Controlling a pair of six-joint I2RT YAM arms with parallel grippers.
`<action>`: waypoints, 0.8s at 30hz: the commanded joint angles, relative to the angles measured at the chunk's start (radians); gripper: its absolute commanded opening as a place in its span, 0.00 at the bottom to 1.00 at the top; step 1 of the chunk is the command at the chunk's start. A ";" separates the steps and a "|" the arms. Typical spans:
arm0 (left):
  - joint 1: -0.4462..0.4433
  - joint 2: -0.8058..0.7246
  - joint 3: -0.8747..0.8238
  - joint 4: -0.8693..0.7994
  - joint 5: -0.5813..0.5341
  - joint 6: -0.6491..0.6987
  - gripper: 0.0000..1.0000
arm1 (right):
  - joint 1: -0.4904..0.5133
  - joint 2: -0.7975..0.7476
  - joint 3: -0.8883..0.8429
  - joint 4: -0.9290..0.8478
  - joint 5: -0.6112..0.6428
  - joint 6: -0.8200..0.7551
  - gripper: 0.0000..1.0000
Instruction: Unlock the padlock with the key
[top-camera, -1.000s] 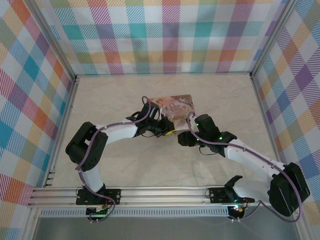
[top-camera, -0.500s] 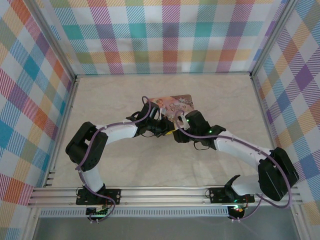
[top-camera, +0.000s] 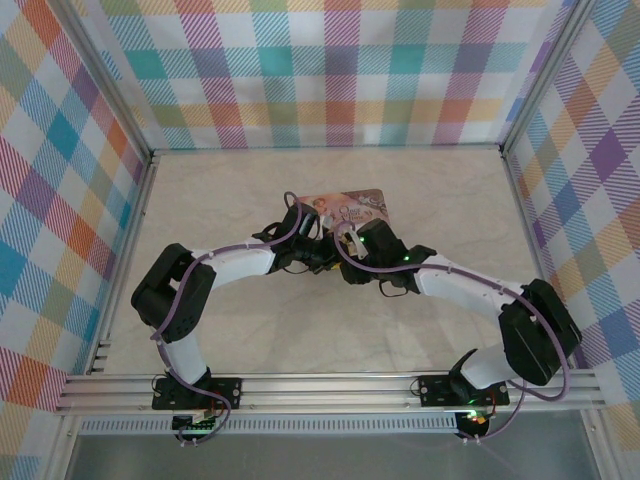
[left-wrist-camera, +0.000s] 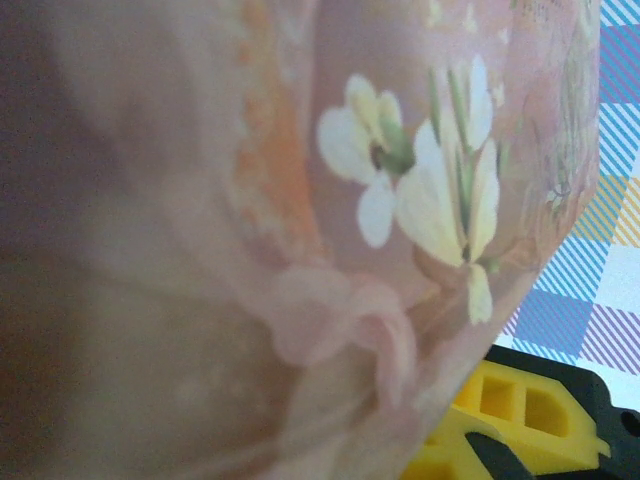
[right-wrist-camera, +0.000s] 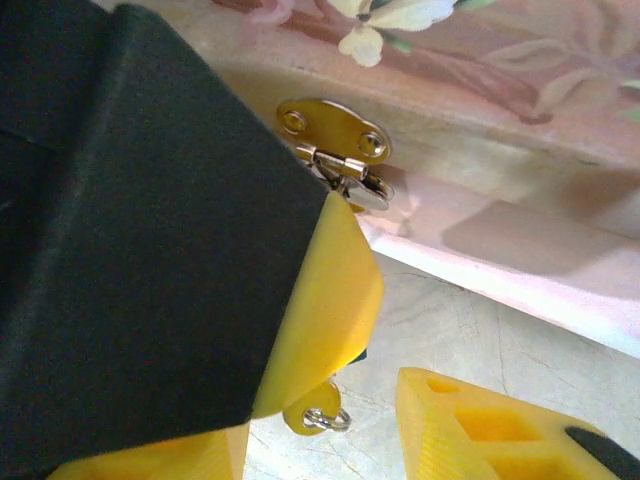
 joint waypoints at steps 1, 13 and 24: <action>-0.005 -0.033 0.039 0.015 0.050 -0.020 0.02 | 0.009 0.015 0.034 0.002 0.013 -0.017 0.42; -0.004 -0.036 0.033 0.015 0.048 -0.019 0.02 | 0.011 0.029 0.029 0.021 -0.012 -0.017 0.00; -0.002 -0.030 -0.006 0.006 0.001 0.002 0.07 | 0.011 0.058 -0.024 0.078 -0.042 0.005 0.00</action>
